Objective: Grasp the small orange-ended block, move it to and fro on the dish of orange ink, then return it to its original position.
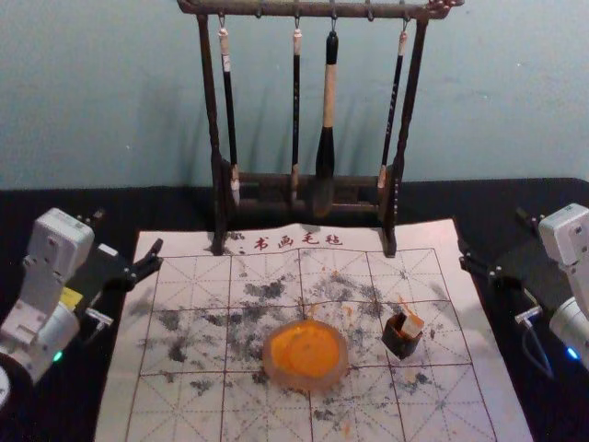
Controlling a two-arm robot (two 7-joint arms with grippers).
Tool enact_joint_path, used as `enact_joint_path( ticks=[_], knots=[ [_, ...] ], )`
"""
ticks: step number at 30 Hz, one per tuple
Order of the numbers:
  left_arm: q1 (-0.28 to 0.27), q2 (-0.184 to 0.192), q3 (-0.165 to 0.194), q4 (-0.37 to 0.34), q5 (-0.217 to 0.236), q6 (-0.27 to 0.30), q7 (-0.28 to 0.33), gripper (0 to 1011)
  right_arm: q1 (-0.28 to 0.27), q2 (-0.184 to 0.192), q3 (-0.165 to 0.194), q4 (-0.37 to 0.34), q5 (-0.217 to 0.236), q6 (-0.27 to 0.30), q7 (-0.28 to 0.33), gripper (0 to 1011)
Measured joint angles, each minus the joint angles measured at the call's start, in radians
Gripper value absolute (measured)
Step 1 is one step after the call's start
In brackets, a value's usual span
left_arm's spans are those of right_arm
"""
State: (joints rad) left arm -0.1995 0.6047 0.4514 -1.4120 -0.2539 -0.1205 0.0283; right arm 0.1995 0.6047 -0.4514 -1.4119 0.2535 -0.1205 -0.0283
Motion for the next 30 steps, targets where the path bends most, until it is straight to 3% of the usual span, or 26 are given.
enact_joint_path(
  ticks=[30],
  knots=[
    [0.0, 0.0, 0.0, 0.0, 0.0, 0.0, 0.0, 1002, 0.0, 0.0, 0.0, 0.0, 0.001, 0.0, 0.0, 1003]
  ],
)
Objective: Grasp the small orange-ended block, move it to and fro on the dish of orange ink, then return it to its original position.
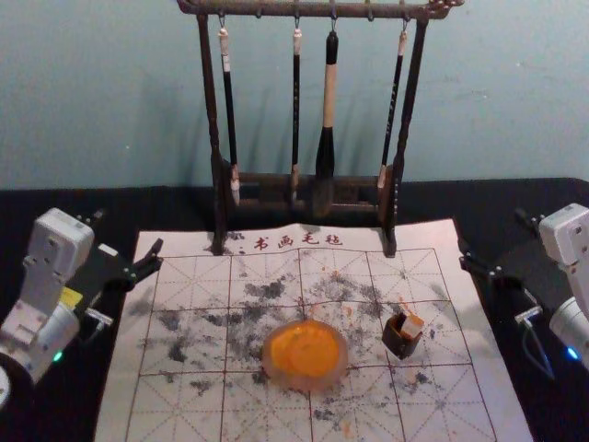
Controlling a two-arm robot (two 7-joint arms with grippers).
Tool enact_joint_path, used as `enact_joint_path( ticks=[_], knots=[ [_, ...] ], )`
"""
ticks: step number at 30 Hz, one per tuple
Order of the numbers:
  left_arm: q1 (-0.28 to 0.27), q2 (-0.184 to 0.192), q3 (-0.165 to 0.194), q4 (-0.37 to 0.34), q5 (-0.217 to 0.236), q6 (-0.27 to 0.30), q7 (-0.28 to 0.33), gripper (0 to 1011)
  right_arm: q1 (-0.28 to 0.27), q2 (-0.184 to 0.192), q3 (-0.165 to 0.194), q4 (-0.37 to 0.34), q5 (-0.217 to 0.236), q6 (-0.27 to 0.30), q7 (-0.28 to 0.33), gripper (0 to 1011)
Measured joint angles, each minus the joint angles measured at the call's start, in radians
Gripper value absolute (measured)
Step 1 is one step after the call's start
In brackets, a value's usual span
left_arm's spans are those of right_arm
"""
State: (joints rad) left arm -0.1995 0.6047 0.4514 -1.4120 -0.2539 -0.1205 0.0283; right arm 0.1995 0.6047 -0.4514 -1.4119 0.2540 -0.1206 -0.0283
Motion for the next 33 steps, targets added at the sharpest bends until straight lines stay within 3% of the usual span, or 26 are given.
enact_joint_path(
  ticks=[33],
  knots=[
    [0.0, 0.0, 0.0, 0.0, 0.0, 0.0, 0.0, 1001, -0.004, -0.001, 0.007, -0.004, -0.004, 0.0, 0.001, 1003]
  ],
)
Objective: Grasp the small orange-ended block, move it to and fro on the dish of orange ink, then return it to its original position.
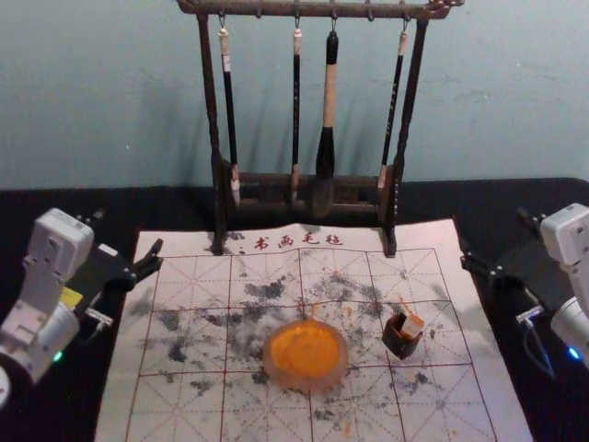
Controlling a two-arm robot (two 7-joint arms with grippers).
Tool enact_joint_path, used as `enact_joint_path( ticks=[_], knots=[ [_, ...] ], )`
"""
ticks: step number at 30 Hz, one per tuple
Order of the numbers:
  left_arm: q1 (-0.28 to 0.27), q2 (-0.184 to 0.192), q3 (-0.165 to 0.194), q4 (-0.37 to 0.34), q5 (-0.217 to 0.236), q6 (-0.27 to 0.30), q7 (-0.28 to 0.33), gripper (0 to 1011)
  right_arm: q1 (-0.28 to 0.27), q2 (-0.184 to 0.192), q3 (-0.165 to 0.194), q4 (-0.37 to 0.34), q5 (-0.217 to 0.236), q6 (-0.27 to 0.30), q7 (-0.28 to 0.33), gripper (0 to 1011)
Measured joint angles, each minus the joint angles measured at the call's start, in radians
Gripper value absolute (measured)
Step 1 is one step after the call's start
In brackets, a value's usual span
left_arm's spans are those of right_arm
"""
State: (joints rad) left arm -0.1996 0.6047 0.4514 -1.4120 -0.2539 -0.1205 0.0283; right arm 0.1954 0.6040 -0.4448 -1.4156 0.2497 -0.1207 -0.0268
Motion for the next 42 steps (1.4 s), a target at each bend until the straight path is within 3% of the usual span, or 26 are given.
enact_joint_path(
  ticks=[8, 18, 26, 42],
  knots=[
    [0.0, 0.0, 0.0, 0.0, 0.0, 0.0, 0.0, 1001, -0.057, 0.024, 0.041, -0.081, 0.037, -0.017, 0.046, 1003],
    [0.0, 0.0, 0.0, 0.0, 0.0, 0.0, 0.0, 1001, -0.179, 0.099, 0.084, -0.215, 0.162, -0.098, 0.238, 1002],
    [0.0, 0.0, 0.0, 0.0, 0.0, 0.0, 0.0, 1001, -0.206, 0.114, 0.071, -0.231, 0.188, -0.108, 0.345, 1003],
    [0.0, 0.0, 0.0, 0.0, 0.0, 0.0, 0.0, 1001, -0.174, 0.085, 0.049, -0.167, 0.21, -0.016, 0.465, 1003]
  ],
)
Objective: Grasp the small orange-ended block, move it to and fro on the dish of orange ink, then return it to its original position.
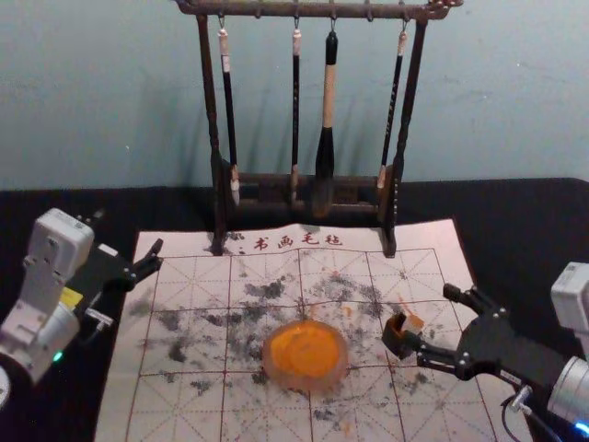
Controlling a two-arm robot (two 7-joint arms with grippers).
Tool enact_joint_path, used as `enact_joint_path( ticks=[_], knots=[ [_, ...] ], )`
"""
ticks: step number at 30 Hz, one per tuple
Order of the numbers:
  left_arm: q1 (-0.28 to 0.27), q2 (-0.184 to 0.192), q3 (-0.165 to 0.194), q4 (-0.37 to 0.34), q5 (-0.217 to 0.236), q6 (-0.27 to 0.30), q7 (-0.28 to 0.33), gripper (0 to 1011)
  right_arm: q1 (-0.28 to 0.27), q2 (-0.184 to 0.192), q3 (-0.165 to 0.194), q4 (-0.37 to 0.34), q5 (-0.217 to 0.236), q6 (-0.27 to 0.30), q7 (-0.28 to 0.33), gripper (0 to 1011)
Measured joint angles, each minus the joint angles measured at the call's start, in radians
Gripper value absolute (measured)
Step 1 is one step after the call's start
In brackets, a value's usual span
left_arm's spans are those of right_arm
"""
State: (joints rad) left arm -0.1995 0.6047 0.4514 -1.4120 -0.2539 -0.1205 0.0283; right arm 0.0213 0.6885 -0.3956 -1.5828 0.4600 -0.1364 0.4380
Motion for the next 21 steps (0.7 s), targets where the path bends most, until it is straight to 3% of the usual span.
enact_joint_path(
  ticks=[8, 21],
  knots=[
    [0.0, 0.0, 0.0, 0.0, 0.0, 0.0, 0.0, 1002, 0.026, -0.021, -0.008, 0.043, -0.01, 0.05, 0.036, 1002],
    [0.0, 0.0, 0.0, 0.0, 0.0, 0.0, 0.0, 1001, 0.049, -0.057, 0.0, 0.088, -0.042, 0.072, 0.059, 1003]
  ],
)
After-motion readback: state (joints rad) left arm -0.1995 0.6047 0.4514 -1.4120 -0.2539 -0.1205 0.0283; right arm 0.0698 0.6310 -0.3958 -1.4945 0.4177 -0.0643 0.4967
